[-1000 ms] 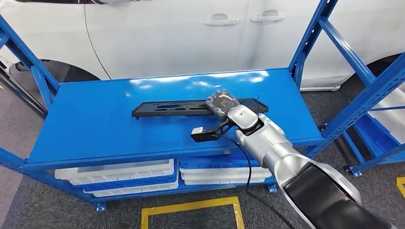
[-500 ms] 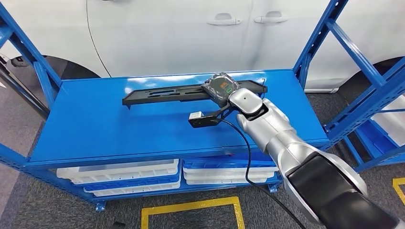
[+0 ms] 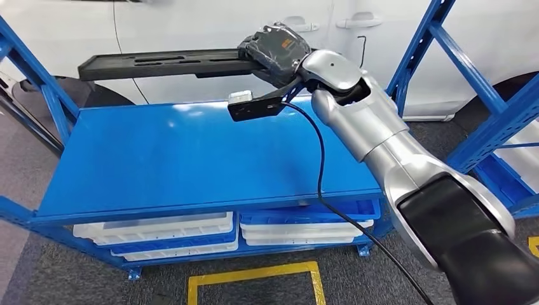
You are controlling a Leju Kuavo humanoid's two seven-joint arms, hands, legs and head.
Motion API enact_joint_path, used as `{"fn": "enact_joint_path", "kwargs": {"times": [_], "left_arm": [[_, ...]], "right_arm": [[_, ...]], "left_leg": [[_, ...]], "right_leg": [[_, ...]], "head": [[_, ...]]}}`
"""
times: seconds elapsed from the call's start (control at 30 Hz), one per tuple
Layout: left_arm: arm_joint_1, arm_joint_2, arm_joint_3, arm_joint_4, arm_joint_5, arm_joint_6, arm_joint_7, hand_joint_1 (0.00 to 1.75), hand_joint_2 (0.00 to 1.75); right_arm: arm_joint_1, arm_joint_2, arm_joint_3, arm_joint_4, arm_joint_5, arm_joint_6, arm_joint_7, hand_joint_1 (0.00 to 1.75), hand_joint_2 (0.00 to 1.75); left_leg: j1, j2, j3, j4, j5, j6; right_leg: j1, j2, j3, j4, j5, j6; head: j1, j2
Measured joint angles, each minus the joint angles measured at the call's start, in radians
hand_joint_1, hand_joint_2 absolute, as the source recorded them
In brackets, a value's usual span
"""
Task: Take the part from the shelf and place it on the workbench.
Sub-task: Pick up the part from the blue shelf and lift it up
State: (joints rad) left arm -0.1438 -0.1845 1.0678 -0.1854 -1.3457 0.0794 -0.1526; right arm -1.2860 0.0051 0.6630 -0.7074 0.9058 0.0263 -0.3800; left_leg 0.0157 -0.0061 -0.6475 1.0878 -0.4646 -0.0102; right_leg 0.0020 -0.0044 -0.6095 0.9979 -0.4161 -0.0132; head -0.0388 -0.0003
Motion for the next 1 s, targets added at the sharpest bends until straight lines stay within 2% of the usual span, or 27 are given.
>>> {"fn": "enact_joint_path", "kwargs": {"times": [0.07,0.1,0.13,0.17,0.2,0.23,0.27,0.3,0.33,0.43,0.47,0.53,0.6,0.63,0.67,0.7,0.77,0.8,0.83,0.9,0.93,1.0], "left_arm": [[0.000,0.001,0.000,0.000,0.000,0.002,0.000,0.00,1.75],[0.000,0.001,0.000,0.000,0.001,0.002,0.000,0.00,1.75],[0.000,0.001,0.000,0.000,0.001,0.003,0.000,0.00,1.75],[0.000,0.001,0.000,0.000,0.002,0.003,-0.001,0.00,1.75],[0.000,0.002,0.000,0.000,0.002,0.004,-0.002,0.00,1.75],[0.000,0.002,0.000,0.000,0.003,0.004,-0.002,0.00,1.75],[0.000,0.002,0.000,0.000,0.003,0.005,-0.003,0.00,1.75],[0.000,0.002,0.000,0.000,0.003,0.006,-0.004,0.00,1.75],[0.000,0.002,0.000,0.000,0.003,0.007,-0.004,0.00,1.75],[0.001,0.002,0.000,0.001,0.003,0.014,-0.005,0.00,1.75],[0.001,0.002,0.000,0.001,0.003,0.017,-0.005,0.00,1.75],[0.001,0.002,0.001,0.001,0.006,0.022,-0.006,0.00,1.75],[0.003,0.002,0.001,0.001,0.011,0.025,-0.007,0.00,1.75],[0.004,0.002,0.001,0.001,0.014,0.026,-0.008,0.00,1.75],[0.005,0.002,0.001,0.001,0.015,0.027,-0.008,0.00,1.75],[0.005,0.002,0.002,0.001,0.015,0.028,-0.009,0.00,1.75],[0.005,0.001,0.002,0.001,0.015,0.029,-0.010,0.00,1.75],[0.005,0.001,0.003,0.001,0.016,0.029,-0.010,0.00,1.75],[0.004,0.000,0.004,0.001,0.018,0.029,-0.010,0.00,1.75],[0.004,-0.002,0.005,0.001,0.022,0.031,-0.011,0.00,1.75],[0.004,-0.003,0.006,0.001,0.025,0.033,-0.011,0.00,1.75],[0.005,-0.004,0.010,0.001,0.031,0.038,-0.012,0.00,1.75]], "right_arm": [[0.006,-0.009,-0.022,-0.060,-0.154,0.066,-0.033,1.75,1.75],[0.013,-0.012,-0.032,-0.086,-0.231,0.101,-0.045,1.75,1.75],[0.022,-0.017,-0.041,-0.111,-0.311,0.138,-0.054,1.75,1.75],[0.033,-0.022,-0.049,-0.135,-0.395,0.174,-0.059,1.75,1.75],[0.045,-0.029,-0.058,-0.160,-0.480,0.208,-0.063,1.75,1.75],[0.055,-0.035,-0.068,-0.184,-0.559,0.239,-0.064,1.75,1.75],[0.063,-0.040,-0.078,-0.204,-0.629,0.266,-0.065,1.75,1.75],[0.069,-0.045,-0.090,-0.223,-0.695,0.293,-0.062,1.75,1.75],[0.074,-0.049,-0.102,-0.241,-0.758,0.319,-0.056,1.75,1.75],[0.089,-0.064,-0.130,-0.290,-0.914,0.372,-0.026,1.75,1.75],[0.090,-0.070,-0.139,-0.304,-0.959,0.386,-0.015,1.75,1.75],[0.095,-0.082,-0.157,-0.328,-1.052,0.414,0.006,1.75,1.75],[0.111,-0.093,-0.167,-0.352,-1.137,0.434,0.021,1.75,1.75],[0.122,-0.098,-0.168,-0.363,-1.166,0.440,0.025,1.75,1.75],[0.132,-0.103,-0.168,-0.373,-1.183,0.442,0.027,1.75,1.75],[0.138,-0.107,-0.168,-0.382,-1.192,0.442,0.029,1.75,1.75],[0.142,-0.113,-0.170,-0.399,-1.198,0.442,0.031,1.75,1.75],[0.142,-0.115,-0.171,-0.406,-1.203,0.443,0.032,1.75,1.75],[0.144,-0.116,-0.171,-0.412,-1.214,0.443,0.032,1.75,1.75],[0.160,-0.120,-0.171,-0.426,-1.249,0.445,0.027,1.75,1.75],[0.179,-0.124,-0.171,-0.439,-1.269,0.447,0.018,1.75,1.75],[0.242,-0.133,-0.171,-0.476,-1.293,0.451,-0.018,1.75,1.75]], "left_leg": [[0.003,0.001,-0.053,0.122,-0.059,-0.005],[0.004,0.001,-0.080,0.180,-0.078,-0.008],[0.004,0.001,-0.095,0.210,-0.079,-0.010],[0.005,0.001,-0.094,0.204,-0.062,-0.012],[0.006,0.002,-0.074,0.159,-0.029,-0.013],[0.008,0.003,-0.045,0.092,0.004,-0.013],[0.007,0.003,-0.015,0.029,0.026,-0.013],[0.007,0.003,0.006,-0.014,0.037,-0.009],[0.006,0.002,0.015,-0.034,0.037,-0.003],[0.005,-0.001,0.014,-0.037,0.036,0.017],[0.007,-0.002,0.014,-0.039,0.038,0.022],[0.008,-0.001,0.014,-0.041,0.041,0.030],[0.008,-0.001,0.013,-0.040,0.040,0.032],[0.008,0.000,0.013,-0.040,0.040,0.032],[0.007,-0.001,0.014,-0.040,0.040,0.033],[0.006,-0.001,0.015,-0.040,0.040,0.033],[0.004,-0.002,0.016,-0.040,0.040,0.032],[0.003,-0.002,0.016,-0.041,0.041,0.029],[0.002,-0.002,0.016,-0.042,0.041,0.026],[0.003,-0.001,0.017,-0.046,0.043,0.016],[0.004,0.000,0.019,-0.048,0.042,0.011],[0.003,0.001,0.011,-0.021,0.020,0.003]], "right_leg": [[-0.002,-0.001,0.002,-0.002,0.001,-0.005],[-0.002,0.000,0.002,-0.001,0.000,-0.006],[-0.002,0.001,0.003,0.000,-0.001,-0.006],[-0.002,0.002,0.003,0.003,-0.002,-0.004],[-0.004,0.002,0.004,0.007,-0.005,-0.002],[-0.005,0.003,0.003,0.014,-0.010,0.002],[-0.003,0.003,0.000,0.022,-0.015,0.008],[-0.002,0.004,-0.003,0.029,-0.019,0.013],[0.000,0.004,-0.007,0.034,-0.021,0.018],[0.001,0.004,-0.010,0.038,-0.023,0.031],[-0.001,0.004,-0.016,0.051,-0.034,0.036],[-0.004,0.004,-0.055,0.140,-0.088,0.047],[-0.006,0.004,-0.118,0.275,-0.146,0.053],[-0.006,0.004,-0.137,0.315,-0.155,0.054],[-0.007,0.004,-0.139,0.317,-0.144,0.052],[-0.006,0.004,-0.120,0.276,-0.116,0.048],[-0.002,0.004,-0.048,0.132,-0.050,0.034],[0.002,0.004,-0.021,0.075,-0.031,0.028],[0.006,0.004,-0.006,0.042,-0.023,0.023],[0.011,0.003,-0.002,0.027,-0.021,0.016],[0.009,0.002,0.003,0.020,-0.018,0.012],[0.003,-0.002,0.015,0.000,-0.009,0.002]], "head": [[0.000,0.000],[0.000,0.000],[0.000,0.000],[0.000,0.000],[0.000,0.000],[0.000,0.000],[0.000,0.000],[0.000,0.000],[0.000,0.000],[0.001,0.000],[0.001,0.000],[0.001,0.000],[0.001,0.000],[0.001,0.000],[0.001,0.000],[0.001,0.000],[0.001,0.000],[0.001,0.000],[0.001,0.000],[0.001,0.000],[0.001,0.000],[0.001,0.000]]}}
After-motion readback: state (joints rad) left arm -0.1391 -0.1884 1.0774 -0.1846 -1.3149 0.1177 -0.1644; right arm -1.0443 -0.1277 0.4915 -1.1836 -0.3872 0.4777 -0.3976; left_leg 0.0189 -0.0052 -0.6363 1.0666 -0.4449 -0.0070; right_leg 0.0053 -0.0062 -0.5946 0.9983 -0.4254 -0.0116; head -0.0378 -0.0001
